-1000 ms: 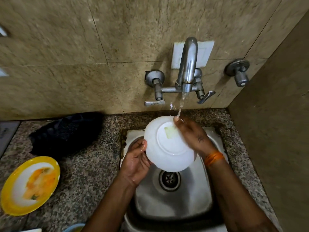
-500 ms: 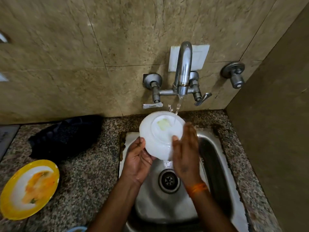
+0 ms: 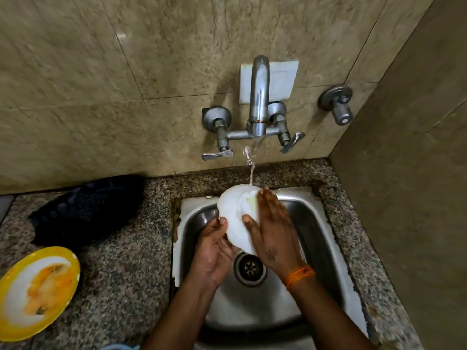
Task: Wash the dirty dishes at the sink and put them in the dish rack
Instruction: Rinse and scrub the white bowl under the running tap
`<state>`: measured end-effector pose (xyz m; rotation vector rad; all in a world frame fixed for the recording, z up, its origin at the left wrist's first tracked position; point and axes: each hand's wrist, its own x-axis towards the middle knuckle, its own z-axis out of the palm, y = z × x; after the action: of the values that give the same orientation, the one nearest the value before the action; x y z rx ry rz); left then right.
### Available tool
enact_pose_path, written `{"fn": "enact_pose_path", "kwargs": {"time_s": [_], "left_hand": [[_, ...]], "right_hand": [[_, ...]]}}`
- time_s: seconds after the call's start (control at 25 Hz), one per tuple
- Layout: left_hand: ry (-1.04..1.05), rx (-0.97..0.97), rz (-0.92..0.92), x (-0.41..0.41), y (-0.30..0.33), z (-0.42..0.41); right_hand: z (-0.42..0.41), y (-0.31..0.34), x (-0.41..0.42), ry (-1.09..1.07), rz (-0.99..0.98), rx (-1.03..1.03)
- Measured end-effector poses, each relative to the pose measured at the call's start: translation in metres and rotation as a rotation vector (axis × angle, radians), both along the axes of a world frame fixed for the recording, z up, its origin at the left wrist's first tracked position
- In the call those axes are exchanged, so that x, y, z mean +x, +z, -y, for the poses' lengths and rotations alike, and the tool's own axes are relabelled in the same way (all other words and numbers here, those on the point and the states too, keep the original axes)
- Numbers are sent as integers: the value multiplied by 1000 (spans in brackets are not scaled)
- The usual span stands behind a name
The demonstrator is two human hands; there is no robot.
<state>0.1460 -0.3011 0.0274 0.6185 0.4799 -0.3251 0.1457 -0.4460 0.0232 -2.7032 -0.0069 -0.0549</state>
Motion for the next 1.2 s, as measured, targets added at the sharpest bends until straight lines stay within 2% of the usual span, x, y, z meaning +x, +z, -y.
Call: {"fn": "enact_pose_path", "kwargs": {"time_s": [0.16, 0.28, 0.44, 0.52, 0.6, 0.72, 0.76, 0.8, 0.84, 0.92, 1.0, 1.12, 1.2], "left_hand": [[-16, 87, 10, 4, -2, -10], [-26, 159, 42, 9, 3, -13], [-71, 211, 8, 19, 13, -10], [-181, 281, 2, 24, 18, -8], [-194, 438, 72, 26, 20, -6], [122, 896, 213, 27, 8, -17], [167, 1038, 248, 26, -1, -25], [123, 1082, 259, 23, -8, -31], [16, 969, 228, 18, -10, -36], [-175, 550, 56, 13, -6, -42], [-204, 324, -25, 15, 0, -52], [-194, 287, 12, 24, 3, -65], [-238, 307, -8, 31, 1, -64]], "right_hand": [[-22, 11, -23, 479, 106, -10], [-8, 0, -10, 515, 171, -11], [3, -20, -21, 286, 290, 98], [8, -25, -18, 130, 389, 258], [13, -24, -6, -131, 371, 618], [14, -18, -2, -531, 102, 1148], [14, -18, -2, -619, 16, 1275], [14, -17, -1, -683, -63, 1381], [13, -16, 3, -731, -140, 1463], [4, -13, 19, -779, -295, 1550], [-7, -6, 38, -746, -404, 1558], [-17, 15, 62, -528, -396, 1505], [-11, 36, 73, -311, -286, 1344]]}}
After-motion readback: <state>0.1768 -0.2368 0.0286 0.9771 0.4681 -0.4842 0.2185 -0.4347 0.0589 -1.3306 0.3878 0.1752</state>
